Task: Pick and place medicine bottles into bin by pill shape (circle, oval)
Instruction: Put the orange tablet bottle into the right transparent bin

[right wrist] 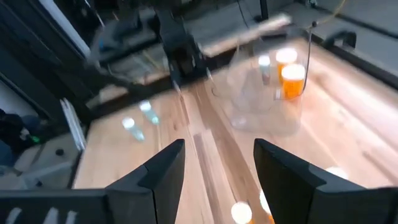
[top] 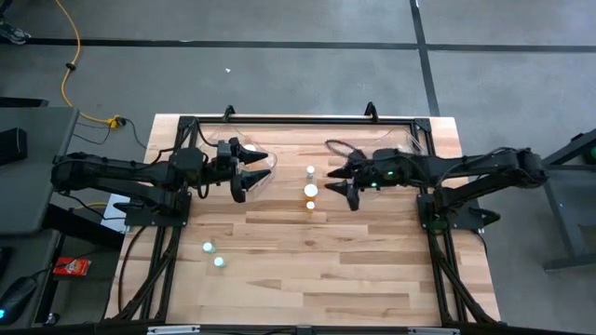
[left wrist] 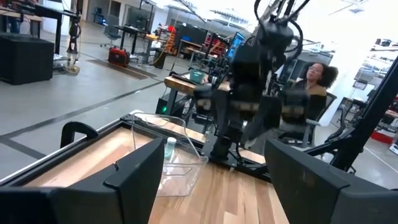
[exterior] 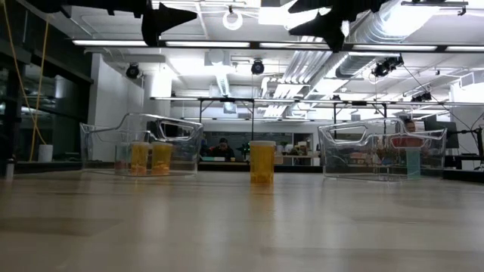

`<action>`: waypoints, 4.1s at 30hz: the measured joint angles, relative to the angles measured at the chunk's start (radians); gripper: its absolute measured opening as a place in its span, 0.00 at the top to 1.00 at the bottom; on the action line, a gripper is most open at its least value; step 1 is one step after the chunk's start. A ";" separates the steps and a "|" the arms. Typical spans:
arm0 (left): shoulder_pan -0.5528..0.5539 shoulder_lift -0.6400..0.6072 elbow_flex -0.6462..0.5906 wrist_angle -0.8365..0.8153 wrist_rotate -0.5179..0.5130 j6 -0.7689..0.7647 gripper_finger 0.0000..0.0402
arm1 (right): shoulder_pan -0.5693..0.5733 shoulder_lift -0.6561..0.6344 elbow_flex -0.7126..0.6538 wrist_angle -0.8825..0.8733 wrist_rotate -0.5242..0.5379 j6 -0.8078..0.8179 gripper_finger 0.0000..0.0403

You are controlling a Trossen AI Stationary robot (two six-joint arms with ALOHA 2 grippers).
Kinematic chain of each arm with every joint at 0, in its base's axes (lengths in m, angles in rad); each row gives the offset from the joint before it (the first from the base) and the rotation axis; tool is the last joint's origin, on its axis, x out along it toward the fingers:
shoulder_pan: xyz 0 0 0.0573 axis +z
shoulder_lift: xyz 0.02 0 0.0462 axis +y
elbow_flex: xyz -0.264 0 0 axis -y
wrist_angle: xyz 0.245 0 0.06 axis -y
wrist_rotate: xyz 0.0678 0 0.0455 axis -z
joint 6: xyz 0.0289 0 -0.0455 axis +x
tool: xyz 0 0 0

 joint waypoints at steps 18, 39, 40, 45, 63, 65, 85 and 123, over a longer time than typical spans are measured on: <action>0.000 0.000 0.000 0.002 0.000 0.000 0.33 | 0.039 0.530 0.351 -0.407 0.007 0.008 0.54; 0.000 0.000 0.000 0.000 -0.003 0.001 0.33 | 0.062 0.622 0.354 -0.374 0.089 -0.191 0.54; 0.000 0.000 0.000 0.000 -0.003 0.003 0.33 | 0.060 0.628 0.354 -0.374 0.089 -0.199 0.54; 0.000 0.000 0.000 0.000 -0.003 0.026 0.33 | 0.056 0.648 0.352 -0.352 0.060 -0.215 0.54; 0.002 0.000 0.000 0.000 -0.004 0.026 0.33 | 0.042 0.694 0.350 -0.341 0.051 -0.275 0.54; 0.002 0.000 -0.001 0.000 -0.004 0.026 0.33 | 0.042 0.693 0.350 -0.325 0.051 -0.278 0.54; 0.002 0.000 -0.001 0.000 -0.018 0.026 0.33 | 0.042 0.708 0.350 -0.314 0.046 -0.263 0.74; -0.041 0.230 0.066 0.060 0.112 0.045 0.33 | 0.035 0.056 0.170 -0.311 0.051 -0.216 0.75</action>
